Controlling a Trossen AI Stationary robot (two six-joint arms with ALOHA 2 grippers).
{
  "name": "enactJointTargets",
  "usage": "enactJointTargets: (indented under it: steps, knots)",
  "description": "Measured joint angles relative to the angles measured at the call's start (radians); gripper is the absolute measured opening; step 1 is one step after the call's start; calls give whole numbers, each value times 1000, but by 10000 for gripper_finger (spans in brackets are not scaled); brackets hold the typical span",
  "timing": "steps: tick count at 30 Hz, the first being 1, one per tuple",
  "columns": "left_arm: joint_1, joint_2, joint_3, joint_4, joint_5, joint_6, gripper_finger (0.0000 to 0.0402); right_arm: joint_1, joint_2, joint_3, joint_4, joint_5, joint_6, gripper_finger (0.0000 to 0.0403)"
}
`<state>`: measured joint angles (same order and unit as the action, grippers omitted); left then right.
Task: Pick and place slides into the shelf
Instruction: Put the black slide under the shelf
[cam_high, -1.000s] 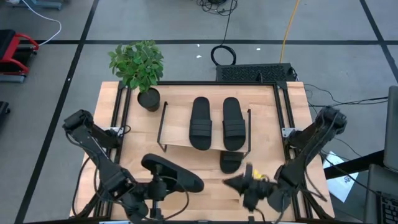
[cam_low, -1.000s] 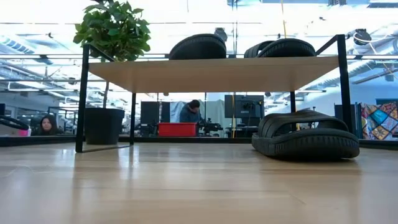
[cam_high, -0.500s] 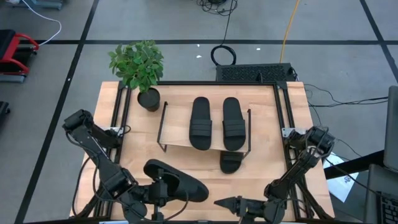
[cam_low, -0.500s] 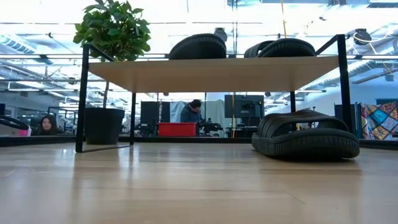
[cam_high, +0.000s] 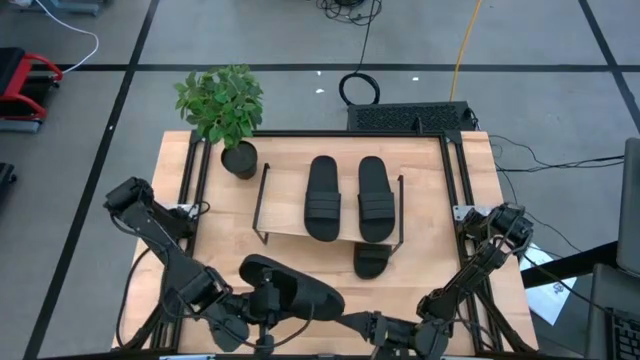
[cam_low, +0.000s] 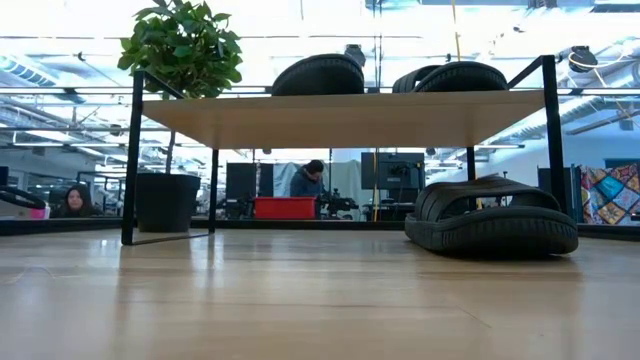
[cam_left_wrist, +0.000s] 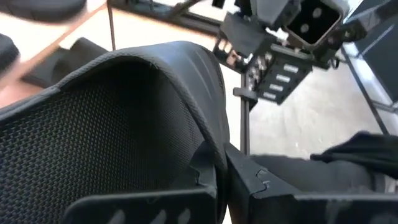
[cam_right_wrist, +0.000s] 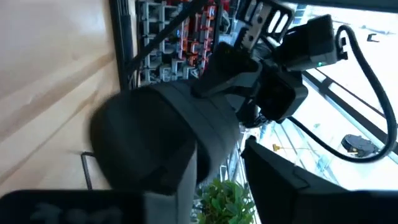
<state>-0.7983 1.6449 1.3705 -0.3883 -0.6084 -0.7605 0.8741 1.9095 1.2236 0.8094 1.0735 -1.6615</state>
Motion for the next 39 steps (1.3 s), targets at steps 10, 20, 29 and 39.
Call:
enactJointTargets:
  steps: [10,20,29,39]
  knots:
    - [36,21,0,52,33,40,0,-55,0,0,-104,27,-16,176]
    - [60,21,-1,107,46,79,0,-99,0,0,-95,52,-26,173]
    - [85,55,-2,160,103,104,0,-130,0,-1,-79,-11,-30,172]
    - [87,67,-2,180,155,127,0,-138,2,-5,-80,-82,56,112]
